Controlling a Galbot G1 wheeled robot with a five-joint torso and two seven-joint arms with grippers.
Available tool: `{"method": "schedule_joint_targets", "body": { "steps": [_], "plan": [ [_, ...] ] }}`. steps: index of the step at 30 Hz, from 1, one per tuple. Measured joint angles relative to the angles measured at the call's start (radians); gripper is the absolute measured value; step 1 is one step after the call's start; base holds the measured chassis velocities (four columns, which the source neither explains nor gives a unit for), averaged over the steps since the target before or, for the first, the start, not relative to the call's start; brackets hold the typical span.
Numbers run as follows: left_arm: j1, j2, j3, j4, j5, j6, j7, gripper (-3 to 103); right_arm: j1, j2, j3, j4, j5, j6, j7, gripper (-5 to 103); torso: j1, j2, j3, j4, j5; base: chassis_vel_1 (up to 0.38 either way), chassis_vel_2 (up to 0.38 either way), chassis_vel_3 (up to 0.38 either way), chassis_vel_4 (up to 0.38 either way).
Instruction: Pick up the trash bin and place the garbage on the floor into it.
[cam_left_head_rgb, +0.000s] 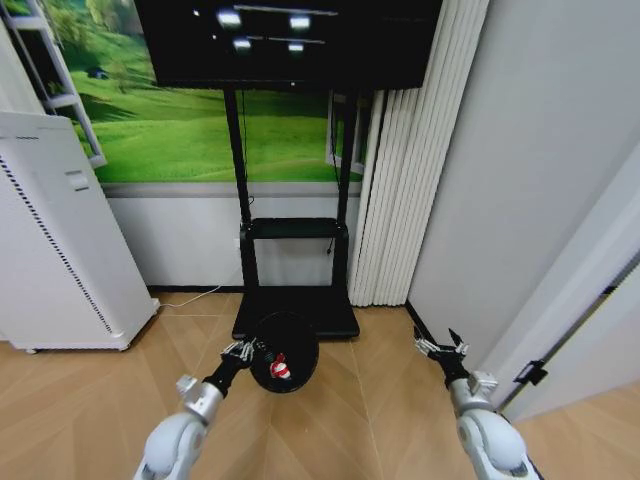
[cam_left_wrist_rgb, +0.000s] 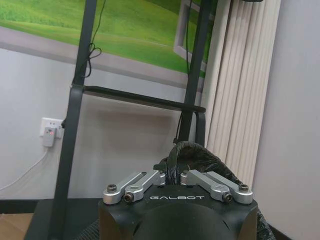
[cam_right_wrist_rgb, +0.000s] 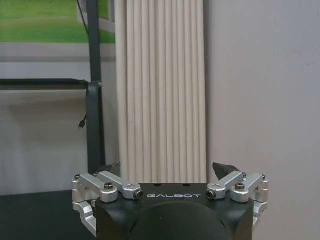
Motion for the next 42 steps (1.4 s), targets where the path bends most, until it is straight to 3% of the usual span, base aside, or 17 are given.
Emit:
{"method": "schedule_joint_targets", "body": {
  "steps": [14, 27, 42],
  "plan": [
    [-0.014, 0.0, 0.003, -0.008, 0.0, 0.0, -0.001, 7, -0.035, 0.007, 0.002, 0.044, -0.016, 0.0, -0.055, 100, 0.0, 0.0, 0.0, -0.0001, 0.0001, 0.015, -0.036, -0.022, 0.032],
    [-0.019, 0.023, -0.013, -0.006, -0.028, 0.002, 0.001, 7, -0.041, 0.009, -0.01, 0.074, -0.038, 0.002, -0.069, 100, 0.0, 0.0, 0.0, -0.0005, 0.0006, 0.116, -0.294, -0.119, 0.3],
    [-0.048, 0.033, -0.001, -0.007, -0.048, 0.013, -0.005, 7, -0.069, 0.003, 0.001, 0.102, -0.095, 0.005, -0.102, 100, 0.0, 0.0, 0.0, -0.0001, 0.0001, 0.36, -0.309, -0.361, 0.336]
  ]
}}
